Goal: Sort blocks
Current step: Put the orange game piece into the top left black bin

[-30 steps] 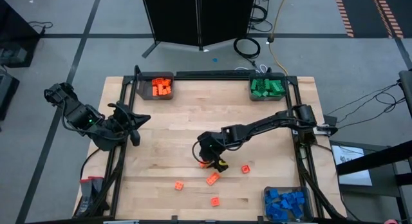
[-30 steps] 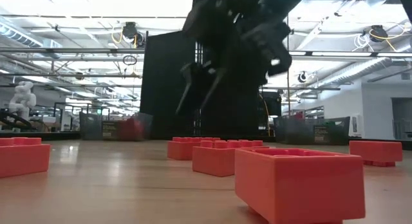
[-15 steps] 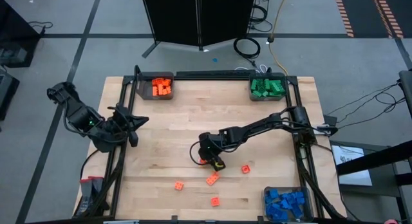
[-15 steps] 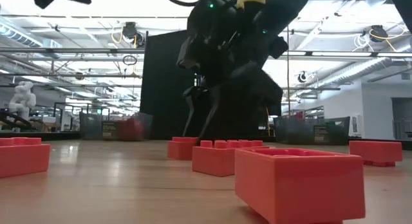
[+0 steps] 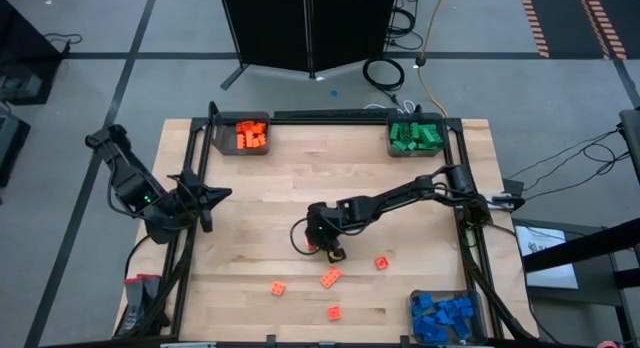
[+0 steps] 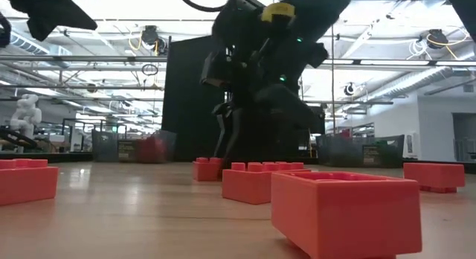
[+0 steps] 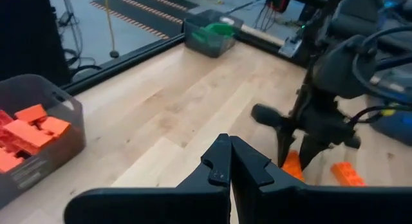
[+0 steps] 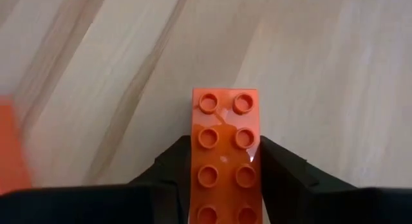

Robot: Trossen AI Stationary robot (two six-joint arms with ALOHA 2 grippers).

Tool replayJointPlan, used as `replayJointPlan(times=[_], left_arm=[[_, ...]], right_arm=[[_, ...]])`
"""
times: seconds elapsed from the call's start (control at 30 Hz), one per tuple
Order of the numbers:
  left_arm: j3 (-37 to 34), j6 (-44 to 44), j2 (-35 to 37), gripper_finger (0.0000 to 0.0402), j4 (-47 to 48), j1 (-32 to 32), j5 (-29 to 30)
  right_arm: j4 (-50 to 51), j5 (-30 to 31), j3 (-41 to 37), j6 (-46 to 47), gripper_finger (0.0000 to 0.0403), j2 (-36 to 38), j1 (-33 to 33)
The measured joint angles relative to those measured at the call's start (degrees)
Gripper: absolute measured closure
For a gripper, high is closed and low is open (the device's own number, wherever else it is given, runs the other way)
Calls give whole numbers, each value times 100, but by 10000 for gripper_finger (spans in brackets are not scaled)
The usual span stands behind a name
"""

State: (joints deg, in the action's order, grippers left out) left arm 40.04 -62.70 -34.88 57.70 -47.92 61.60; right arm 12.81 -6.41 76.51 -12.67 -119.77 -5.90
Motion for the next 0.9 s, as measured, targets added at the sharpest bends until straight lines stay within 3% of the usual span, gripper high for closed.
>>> replayJointPlan(times=[0.13, 0.37, 0.53, 0.7, 0.8, 0.9], left_arm=[[-164, 0, 294, 402, -99, -299, 323], [-410, 23, 985, 402, -120, -671, 596], [-407, 366, 1214, 402, -143, -785, 656], [-407, 608, 1315, 402, -170, -929, 567], [-405, 749, 1374, 402, -190, -1060, 350], [-405, 1105, 1496, 402, -314, -1217, -144]], right_arm=[[-9, 16, 742, 55, 281, -42, 252], [-980, -243, 2300, 429, 281, -420, 1088], [-1586, -244, 3887, 984, 281, -1310, 1726], [-1462, -252, 5762, 1665, 281, -2627, 2122], [-2620, -213, 5461, 2567, 281, -2843, 2308], [-2688, 241, 5272, 3416, 281, -2952, 2478]])
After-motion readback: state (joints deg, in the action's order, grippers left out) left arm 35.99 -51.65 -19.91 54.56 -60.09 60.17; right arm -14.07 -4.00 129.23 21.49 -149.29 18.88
